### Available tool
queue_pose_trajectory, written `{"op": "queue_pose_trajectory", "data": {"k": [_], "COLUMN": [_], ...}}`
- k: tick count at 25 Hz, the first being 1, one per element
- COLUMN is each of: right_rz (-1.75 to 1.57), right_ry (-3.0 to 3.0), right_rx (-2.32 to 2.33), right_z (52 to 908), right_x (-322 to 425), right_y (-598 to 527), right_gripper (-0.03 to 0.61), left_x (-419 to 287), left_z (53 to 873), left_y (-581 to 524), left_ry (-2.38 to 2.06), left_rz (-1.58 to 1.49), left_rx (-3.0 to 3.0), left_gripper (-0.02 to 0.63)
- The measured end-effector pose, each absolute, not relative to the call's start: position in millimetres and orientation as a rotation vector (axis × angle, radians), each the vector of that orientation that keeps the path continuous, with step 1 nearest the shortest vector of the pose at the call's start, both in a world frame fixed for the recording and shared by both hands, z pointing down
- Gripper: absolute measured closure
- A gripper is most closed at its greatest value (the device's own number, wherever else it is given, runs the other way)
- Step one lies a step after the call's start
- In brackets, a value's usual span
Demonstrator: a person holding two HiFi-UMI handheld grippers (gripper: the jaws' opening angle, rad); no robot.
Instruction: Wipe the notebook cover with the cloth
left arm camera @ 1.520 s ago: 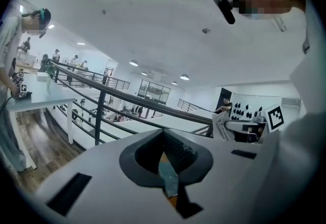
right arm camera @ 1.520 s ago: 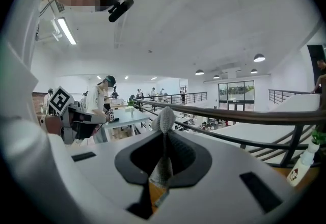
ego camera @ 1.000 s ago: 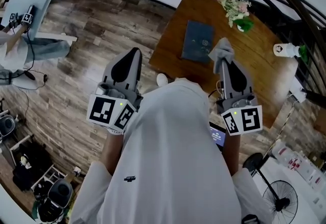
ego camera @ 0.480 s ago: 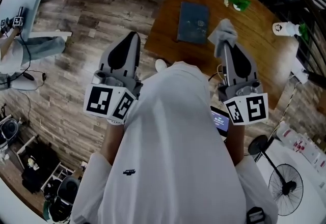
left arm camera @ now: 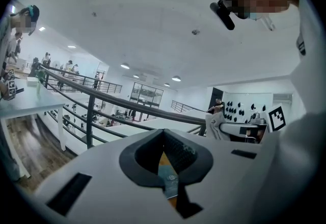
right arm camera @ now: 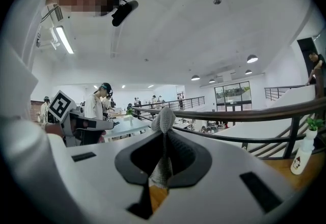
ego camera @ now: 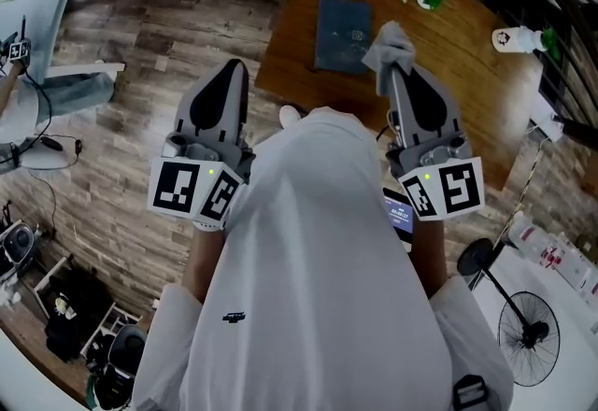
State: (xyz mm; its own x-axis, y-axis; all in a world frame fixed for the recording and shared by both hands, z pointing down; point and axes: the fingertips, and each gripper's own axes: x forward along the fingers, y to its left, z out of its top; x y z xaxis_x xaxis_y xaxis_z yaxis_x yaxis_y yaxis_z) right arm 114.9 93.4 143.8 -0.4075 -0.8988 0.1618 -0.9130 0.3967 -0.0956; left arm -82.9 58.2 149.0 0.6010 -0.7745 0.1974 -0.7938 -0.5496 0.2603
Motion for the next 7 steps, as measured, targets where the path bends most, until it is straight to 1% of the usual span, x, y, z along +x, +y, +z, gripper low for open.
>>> {"op": "queue_pose_trajectory", "data": {"k": [7], "right_rz": [0.253], "right_ry": [-2.558], "right_rx": [1.664], "right_z": [144.8], "right_x": [111.1], "right_y": [92.4], "right_gripper": [0.551], "left_x": [-87.5], "left_z": [150.1], "left_y": [63.1], "left_ry": [-1.276], "left_rz": [0.097], "left_rx": [2.508], "left_gripper": [0.594]}}
